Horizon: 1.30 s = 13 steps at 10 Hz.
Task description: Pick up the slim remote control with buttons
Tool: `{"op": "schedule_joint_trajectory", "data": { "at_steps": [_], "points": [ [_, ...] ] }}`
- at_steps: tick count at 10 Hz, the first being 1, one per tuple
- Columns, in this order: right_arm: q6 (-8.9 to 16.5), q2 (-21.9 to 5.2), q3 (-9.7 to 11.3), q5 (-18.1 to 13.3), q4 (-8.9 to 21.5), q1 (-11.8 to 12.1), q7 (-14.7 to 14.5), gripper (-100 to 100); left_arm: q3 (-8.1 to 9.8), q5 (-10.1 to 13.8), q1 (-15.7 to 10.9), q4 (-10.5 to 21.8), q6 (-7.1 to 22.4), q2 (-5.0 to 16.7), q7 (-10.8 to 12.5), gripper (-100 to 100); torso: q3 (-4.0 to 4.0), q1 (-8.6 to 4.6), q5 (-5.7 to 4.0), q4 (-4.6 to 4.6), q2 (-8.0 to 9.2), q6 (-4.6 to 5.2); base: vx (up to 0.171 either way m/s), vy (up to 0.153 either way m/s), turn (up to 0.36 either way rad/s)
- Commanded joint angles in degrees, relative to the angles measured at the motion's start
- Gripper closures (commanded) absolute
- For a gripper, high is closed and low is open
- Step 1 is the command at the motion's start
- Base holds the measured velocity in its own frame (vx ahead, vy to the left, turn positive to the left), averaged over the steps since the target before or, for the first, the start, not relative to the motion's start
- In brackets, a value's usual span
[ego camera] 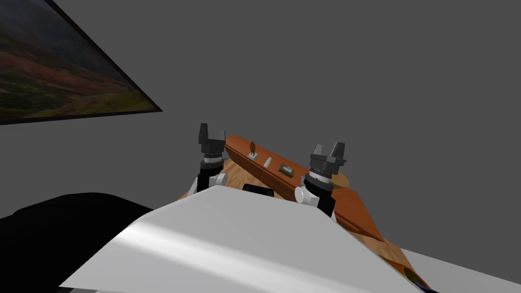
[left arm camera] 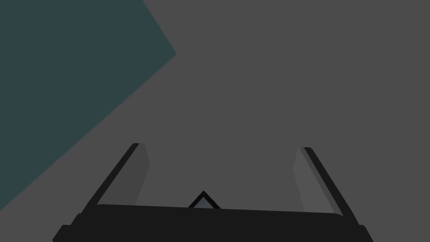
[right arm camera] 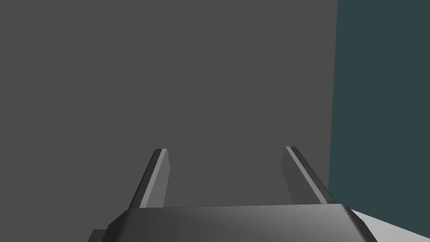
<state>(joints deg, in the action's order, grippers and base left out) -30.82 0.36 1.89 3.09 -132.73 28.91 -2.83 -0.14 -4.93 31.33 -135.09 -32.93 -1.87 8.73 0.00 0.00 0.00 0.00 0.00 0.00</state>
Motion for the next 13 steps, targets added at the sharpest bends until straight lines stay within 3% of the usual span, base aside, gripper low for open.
{"op": "schedule_joint_trajectory", "data": {
  "at_steps": [1, 5, 9, 10, 13],
  "points": [
    [-0.05, -2.47, 0.73, -1.7, 1.16, 0.08, -0.43, -100, 0.0, 0.0, 0.0, 0.0, 0.0, 0.0, 0.0, 0, 0.0, 0.0, 0.0, 0.0, 0.0, 0.0, -0.016, 0.003, 0.209],
    [-0.05, -7.31, 1.79, -5.95, 4.33, 0.24, -1.85, -100, 0.0, 0.0, -0.01, 0.0, 0.0, 0.0, 0.0, 0, 0.06, 0.01, 0.0, 0.02, 0.11, -0.01, -0.028, 0.004, 0.175],
    [0.09, -13.73, 2.8, -12.43, 9.68, 0.56, -4.58, -100, 0.0, 0.0, -0.01, 0.0, 0.0, 0.0, 0.0, 0, 0.05, 0.01, 0.0, 0.02, 0.08, -0.02, -0.024, 0.008, 0.284],
    [0.09, -13.73, 2.8, -12.53, 9.83, 0.56, -4.58, -100, 0.0, 0.0, -0.01, 0.0, 0.0, 0.0, 0.0, 0, 0.05, 0.0, 0.0, 0.02, 0.08, -0.01, -0.01, 0.002, 0.064],
    [0.28, -18.96, 3.96, -18.02, 15.0, 0.84, -7.69, -100, 0.0, 0.0, -0.01, 0.0, 0.0, 0.0, 0.0, 0, 0.02, -0.01, 0.0, 0.01, 0.03, -0.02, -0.011, 0.01, 0.326]
  ]
}}
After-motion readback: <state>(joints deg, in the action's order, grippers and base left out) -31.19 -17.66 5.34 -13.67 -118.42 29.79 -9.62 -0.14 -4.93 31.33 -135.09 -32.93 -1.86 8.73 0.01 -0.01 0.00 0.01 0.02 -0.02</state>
